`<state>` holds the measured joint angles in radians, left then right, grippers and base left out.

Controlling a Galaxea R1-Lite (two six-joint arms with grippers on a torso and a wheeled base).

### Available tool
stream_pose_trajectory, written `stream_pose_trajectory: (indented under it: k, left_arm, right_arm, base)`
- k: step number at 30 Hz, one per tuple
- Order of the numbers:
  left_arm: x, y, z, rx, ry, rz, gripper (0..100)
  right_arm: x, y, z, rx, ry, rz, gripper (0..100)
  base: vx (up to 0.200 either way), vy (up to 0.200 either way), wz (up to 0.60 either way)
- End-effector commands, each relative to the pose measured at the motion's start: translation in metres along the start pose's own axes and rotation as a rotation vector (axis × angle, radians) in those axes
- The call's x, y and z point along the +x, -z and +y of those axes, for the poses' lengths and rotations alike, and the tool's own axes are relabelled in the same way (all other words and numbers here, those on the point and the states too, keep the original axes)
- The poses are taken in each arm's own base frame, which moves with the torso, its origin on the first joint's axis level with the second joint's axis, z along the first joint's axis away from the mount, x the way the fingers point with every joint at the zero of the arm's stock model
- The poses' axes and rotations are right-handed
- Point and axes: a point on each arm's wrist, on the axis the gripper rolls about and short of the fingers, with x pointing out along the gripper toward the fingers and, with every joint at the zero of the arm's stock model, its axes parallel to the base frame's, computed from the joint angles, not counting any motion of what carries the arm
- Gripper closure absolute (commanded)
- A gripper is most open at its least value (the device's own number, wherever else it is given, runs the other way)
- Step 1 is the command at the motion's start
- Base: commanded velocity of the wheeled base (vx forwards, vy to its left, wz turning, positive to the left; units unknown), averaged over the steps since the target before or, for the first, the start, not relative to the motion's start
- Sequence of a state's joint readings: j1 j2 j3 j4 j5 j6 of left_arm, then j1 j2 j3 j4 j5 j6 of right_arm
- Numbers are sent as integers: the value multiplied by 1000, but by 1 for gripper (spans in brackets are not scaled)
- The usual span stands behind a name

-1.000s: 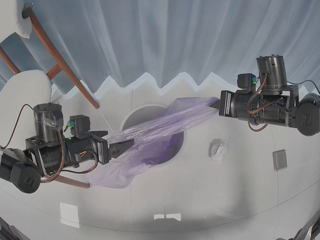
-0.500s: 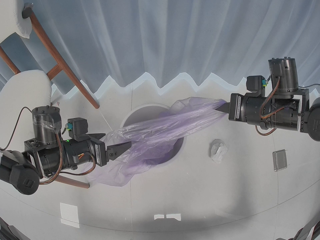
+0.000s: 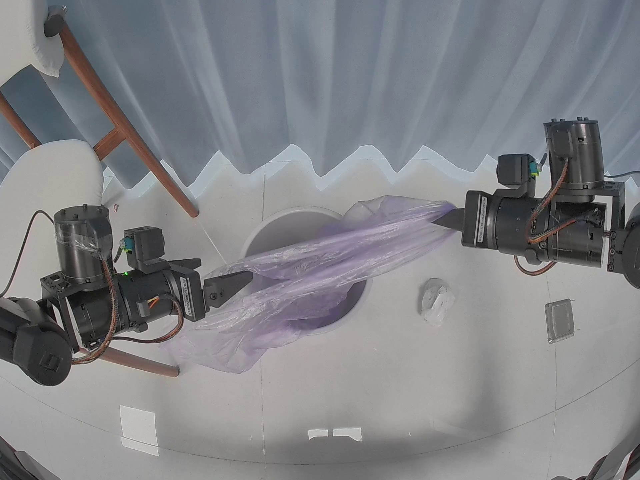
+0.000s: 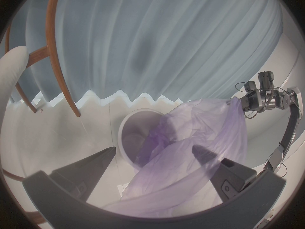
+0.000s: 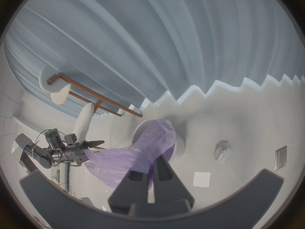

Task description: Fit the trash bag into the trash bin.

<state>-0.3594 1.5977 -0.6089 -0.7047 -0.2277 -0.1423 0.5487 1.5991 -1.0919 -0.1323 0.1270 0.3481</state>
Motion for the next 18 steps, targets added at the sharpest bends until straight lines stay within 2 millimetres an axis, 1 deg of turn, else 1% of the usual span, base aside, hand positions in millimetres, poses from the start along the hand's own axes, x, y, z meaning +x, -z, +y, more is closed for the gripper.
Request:
stream_pose_trajectory:
  k: [1, 8, 10, 18]
  left_arm:
    - [0, 2, 4, -5, -18, 5, 0]
    - [-1, 5, 4, -6, -18, 17, 0]
    - [-5, 11, 5, -10, -25, 33, 0]
    - [-28, 31, 2, -28, -53, 76, 0]
  right_arm:
    - [-6, -6, 4, -4, -19, -42, 100]
    - [-9, -11, 4, -2, -24, -71, 100]
    - [-8, -13, 4, 1, -23, -77, 100]
    - [-5, -20, 6, 2, -49, -146, 100]
  base:
    - [0, 0, 0]
    - [0, 0, 0]
    - [0, 0, 0]
    - [0, 0, 0]
